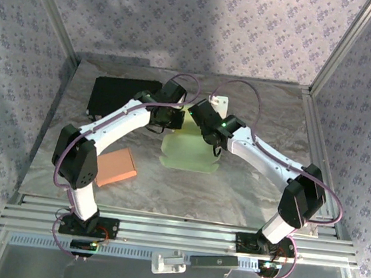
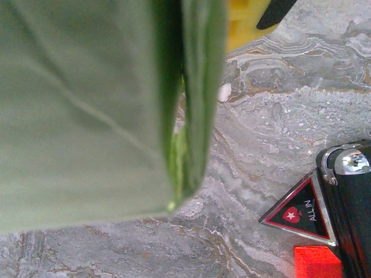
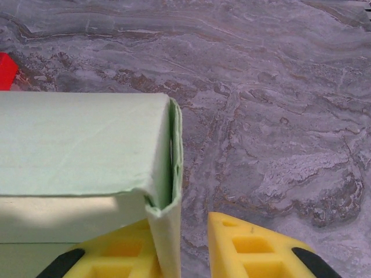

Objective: Fold the paper box

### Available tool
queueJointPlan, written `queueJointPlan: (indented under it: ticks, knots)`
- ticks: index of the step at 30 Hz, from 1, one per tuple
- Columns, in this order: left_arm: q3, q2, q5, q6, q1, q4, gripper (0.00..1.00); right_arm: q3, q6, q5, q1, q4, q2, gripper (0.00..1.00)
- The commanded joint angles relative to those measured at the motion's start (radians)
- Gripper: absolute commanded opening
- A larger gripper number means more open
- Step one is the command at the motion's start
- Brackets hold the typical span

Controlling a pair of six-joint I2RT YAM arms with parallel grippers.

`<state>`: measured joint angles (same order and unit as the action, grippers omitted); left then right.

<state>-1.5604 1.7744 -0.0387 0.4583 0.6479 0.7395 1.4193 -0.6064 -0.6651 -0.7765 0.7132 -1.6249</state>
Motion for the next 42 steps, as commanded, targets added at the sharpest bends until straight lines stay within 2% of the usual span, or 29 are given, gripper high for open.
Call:
queueJointPlan:
  ticks: [1,10,13,16,17,21,27,31,35,38,42]
  knots:
    - [-0.048,-0.044,-0.019,0.019,-0.009,0.027,0.00,-0.011,-0.014,-0.012,0.008,0.030,-0.002,0.27]
    - [-0.058,-0.036,-0.024,0.022,-0.008,0.032,0.00,-0.015,-0.041,-0.009,-0.001,0.026,-0.017,0.27]
    - [-0.061,-0.032,-0.023,0.022,-0.008,0.033,0.00,-0.026,-0.053,-0.009,-0.002,0.026,-0.023,0.22]
    - [-0.064,-0.029,-0.024,0.020,-0.009,0.035,0.00,-0.037,-0.061,-0.004,-0.001,0.018,-0.027,0.21]
    - [-0.064,-0.029,-0.023,0.021,-0.010,0.037,0.00,-0.041,-0.062,-0.002,-0.001,0.013,-0.026,0.20]
    - [-0.064,-0.029,-0.023,0.020,-0.009,0.037,0.00,-0.042,-0.062,-0.004,-0.001,0.008,-0.026,0.01]
    - [-0.062,-0.028,-0.026,0.025,-0.010,0.037,0.00,-0.050,-0.031,0.025,-0.004,-0.025,0.003,0.00]
    - [-0.061,-0.026,-0.030,0.026,-0.009,0.037,0.00,-0.092,0.046,0.116,-0.013,-0.108,0.078,0.29]
    - [-0.067,-0.018,-0.028,0.028,-0.010,0.040,0.00,-0.152,0.081,0.213,-0.008,-0.203,0.169,0.47]
    - [-0.070,-0.015,-0.027,0.028,-0.008,0.040,0.00,-0.159,0.082,0.216,-0.007,-0.202,0.196,0.51]
    - [-0.071,-0.010,-0.025,0.029,-0.009,0.039,0.00,-0.157,0.064,0.185,0.011,-0.176,0.181,0.47]
